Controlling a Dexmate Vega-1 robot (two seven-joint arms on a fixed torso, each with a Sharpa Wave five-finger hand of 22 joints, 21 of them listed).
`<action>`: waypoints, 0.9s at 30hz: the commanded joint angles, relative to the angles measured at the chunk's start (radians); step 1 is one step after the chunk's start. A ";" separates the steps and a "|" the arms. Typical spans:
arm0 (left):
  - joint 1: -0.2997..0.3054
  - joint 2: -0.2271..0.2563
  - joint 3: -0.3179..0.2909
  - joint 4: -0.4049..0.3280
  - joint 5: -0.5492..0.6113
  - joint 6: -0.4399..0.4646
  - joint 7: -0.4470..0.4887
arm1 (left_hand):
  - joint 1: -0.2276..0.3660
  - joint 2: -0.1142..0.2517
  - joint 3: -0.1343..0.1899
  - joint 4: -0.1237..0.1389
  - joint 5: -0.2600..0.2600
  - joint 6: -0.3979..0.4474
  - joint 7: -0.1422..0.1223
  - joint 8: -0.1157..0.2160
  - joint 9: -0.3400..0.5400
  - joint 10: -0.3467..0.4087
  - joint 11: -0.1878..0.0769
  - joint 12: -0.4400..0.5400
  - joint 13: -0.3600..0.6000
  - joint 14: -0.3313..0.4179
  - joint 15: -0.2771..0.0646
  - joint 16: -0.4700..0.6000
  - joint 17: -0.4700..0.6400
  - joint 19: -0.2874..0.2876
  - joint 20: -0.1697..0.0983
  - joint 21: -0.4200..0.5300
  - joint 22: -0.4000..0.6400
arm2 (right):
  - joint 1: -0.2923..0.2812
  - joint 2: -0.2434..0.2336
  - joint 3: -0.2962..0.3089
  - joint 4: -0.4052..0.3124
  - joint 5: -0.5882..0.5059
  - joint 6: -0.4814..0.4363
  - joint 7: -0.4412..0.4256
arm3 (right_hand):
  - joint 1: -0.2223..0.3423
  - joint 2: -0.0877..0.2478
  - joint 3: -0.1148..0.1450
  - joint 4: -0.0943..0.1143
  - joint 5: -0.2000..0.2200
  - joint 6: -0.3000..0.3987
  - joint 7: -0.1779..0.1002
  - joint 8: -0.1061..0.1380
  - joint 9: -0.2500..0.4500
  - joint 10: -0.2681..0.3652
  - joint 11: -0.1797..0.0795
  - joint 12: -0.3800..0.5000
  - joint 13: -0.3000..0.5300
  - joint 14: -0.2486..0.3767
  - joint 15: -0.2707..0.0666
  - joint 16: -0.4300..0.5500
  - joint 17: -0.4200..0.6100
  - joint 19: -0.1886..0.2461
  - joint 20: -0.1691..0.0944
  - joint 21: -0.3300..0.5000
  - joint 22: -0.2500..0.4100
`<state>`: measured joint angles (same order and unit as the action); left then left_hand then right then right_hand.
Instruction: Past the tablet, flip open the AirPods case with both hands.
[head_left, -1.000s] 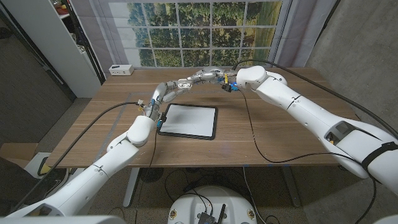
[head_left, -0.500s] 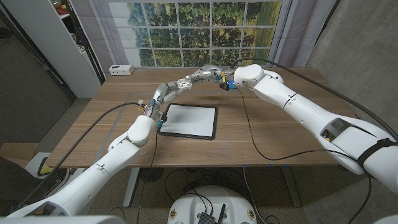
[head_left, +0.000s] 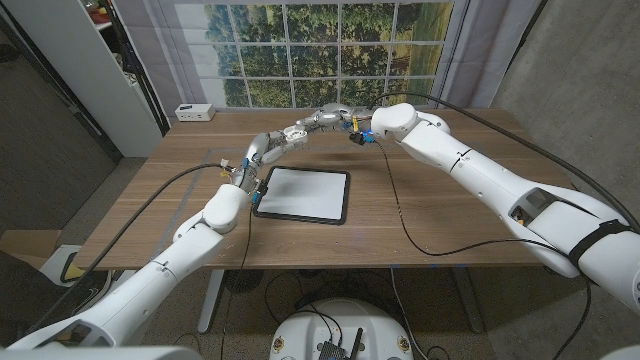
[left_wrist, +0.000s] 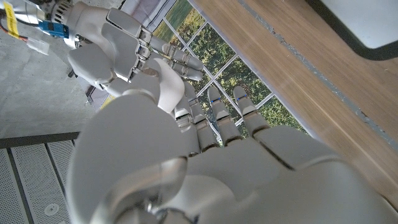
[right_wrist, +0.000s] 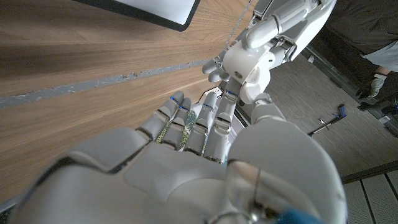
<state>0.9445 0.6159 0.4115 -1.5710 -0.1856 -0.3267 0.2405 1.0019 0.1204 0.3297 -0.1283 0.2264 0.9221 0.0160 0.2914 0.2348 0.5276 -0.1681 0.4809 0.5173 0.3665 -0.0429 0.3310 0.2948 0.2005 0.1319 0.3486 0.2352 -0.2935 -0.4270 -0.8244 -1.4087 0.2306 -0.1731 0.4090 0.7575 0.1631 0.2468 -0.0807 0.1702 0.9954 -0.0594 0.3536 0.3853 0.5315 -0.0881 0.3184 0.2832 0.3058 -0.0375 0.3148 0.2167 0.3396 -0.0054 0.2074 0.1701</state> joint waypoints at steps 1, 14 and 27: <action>-0.005 0.004 -0.005 0.012 -0.012 -0.009 -0.016 | 0.031 0.019 -0.002 0.005 0.009 0.082 -0.057 0.013 0.006 0.011 -0.017 0.006 0.007 0.009 -0.086 0.004 0.004 0.002 -0.001 0.006 0.002 | 0.007 0.006 -0.006 0.007 -0.006 -0.012 -0.005 | -0.005 -0.012 -0.003 -0.005 0.007 -0.009 0.016 -0.011 -0.010 0.004 0.011 -0.002 0.001 0.010 -0.123 0.007 0.007 0.012 0.004 0.005 0.006; -0.003 0.005 -0.002 0.005 -0.011 -0.002 -0.016 | 0.032 0.023 -0.005 0.010 0.016 0.078 -0.055 0.012 0.011 0.009 -0.017 0.006 0.018 0.010 -0.085 0.004 0.006 -0.001 -0.001 0.008 0.002 | 0.013 -0.006 -0.011 0.000 0.000 -0.040 0.018 | -0.036 -0.020 -0.019 -0.012 0.012 -0.133 0.026 -0.120 -0.085 -0.076 0.026 -0.047 -0.004 -0.020 -0.105 0.009 0.025 0.011 0.021 -0.002 0.007; 0.007 0.008 -0.004 -0.007 -0.009 -0.001 -0.010 | 0.033 0.024 -0.009 0.014 0.022 0.072 -0.055 0.010 0.017 0.009 -0.016 0.006 0.032 0.011 -0.082 0.004 0.008 -0.004 0.001 0.012 0.003 | 0.014 -0.014 -0.012 -0.008 0.013 -0.051 0.041 | -0.064 -0.017 -0.028 -0.013 0.015 -0.252 0.053 -0.179 -0.138 -0.158 0.042 -0.081 0.002 -0.068 -0.087 0.002 0.042 -0.010 0.029 -0.009 0.008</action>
<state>0.9414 0.6205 0.4089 -1.5651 -0.1954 -0.3318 0.2264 1.0035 0.1188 0.3198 -0.1189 0.2380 0.9273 0.0212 0.2915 0.2466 0.5249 -0.1708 0.4800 0.5419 0.3664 -0.0428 0.3310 0.2998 0.2005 0.1320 0.3565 0.2350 -0.2790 -0.4339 -0.8366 -1.4095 0.2310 -0.2143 0.4335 0.7088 0.1459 0.2217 -0.0963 0.1779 0.7623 -0.0124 0.1813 0.2565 0.3853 -0.0460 0.2430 0.2813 0.2498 -0.0396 0.3206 0.2535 0.3359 0.0196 0.1996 0.1748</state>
